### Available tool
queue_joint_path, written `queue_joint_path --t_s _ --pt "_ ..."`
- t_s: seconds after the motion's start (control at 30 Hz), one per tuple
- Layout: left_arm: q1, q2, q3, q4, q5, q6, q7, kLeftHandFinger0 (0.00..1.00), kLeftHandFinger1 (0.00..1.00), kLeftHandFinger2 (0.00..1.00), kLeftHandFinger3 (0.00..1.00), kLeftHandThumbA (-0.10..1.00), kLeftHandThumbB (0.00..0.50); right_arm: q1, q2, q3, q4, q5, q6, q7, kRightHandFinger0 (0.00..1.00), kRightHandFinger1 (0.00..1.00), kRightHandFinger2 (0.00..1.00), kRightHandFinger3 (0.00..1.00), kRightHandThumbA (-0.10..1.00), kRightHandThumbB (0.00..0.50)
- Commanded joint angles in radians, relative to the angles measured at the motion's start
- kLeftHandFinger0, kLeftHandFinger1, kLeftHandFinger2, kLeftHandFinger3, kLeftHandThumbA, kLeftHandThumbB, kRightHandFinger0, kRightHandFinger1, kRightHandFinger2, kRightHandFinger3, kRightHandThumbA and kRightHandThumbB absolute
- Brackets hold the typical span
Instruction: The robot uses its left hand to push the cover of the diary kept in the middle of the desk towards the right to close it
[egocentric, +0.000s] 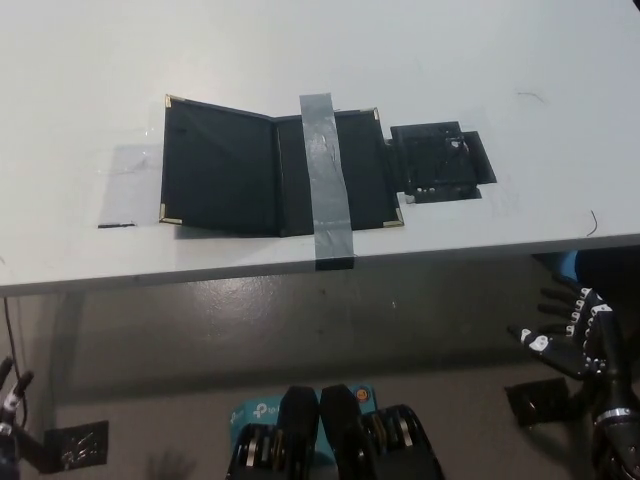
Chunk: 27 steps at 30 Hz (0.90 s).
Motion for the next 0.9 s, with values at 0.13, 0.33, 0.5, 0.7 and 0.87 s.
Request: queue_joint_path --t_s 0.13,0.33,0.5,0.7,0.87 --pt "-0.026 0.046 -0.075 -0.193 -0.101 0.052 -0.005 0.86 0.91 0.97 1.0 0.94 0.222 -0.027 -0.009 -0.01 -0.007 0.01 -0.057 -0.015 0.45 0.62 0.67 0.78 1.0 0.399" --pt "-0.109 0.086 -0.112 -0.217 -0.13 0.083 0.009 0.97 0.99 1.0 1.0 1.0 0.179 -0.025 -0.013 -0.012 -0.007 0.009 -0.056 -0.015 0.46 0.63 0.68 0.79 1.0 0.392" --pt "-0.178 0.1 -0.124 -0.183 -0.127 0.112 0.042 0.94 1.0 1.0 1.0 1.0 0.146 -0.02 -0.015 -0.009 -0.006 0.002 -0.057 -0.016 0.45 0.62 0.68 0.79 1.0 0.386" --pt "-0.271 0.097 -0.111 -0.078 -0.138 0.159 0.098 1.0 1.0 1.0 1.0 1.0 0.136 -0.018 -0.013 -0.001 -0.01 -0.004 -0.046 -0.012 0.46 0.63 0.68 0.79 1.0 0.381" --pt "-0.334 0.1 -0.121 0.004 -0.111 0.178 0.122 1.0 1.0 1.0 1.0 1.0 0.11 -0.026 -0.014 -0.001 -0.004 -0.002 -0.045 -0.013 0.46 0.62 0.67 0.79 1.0 0.392"
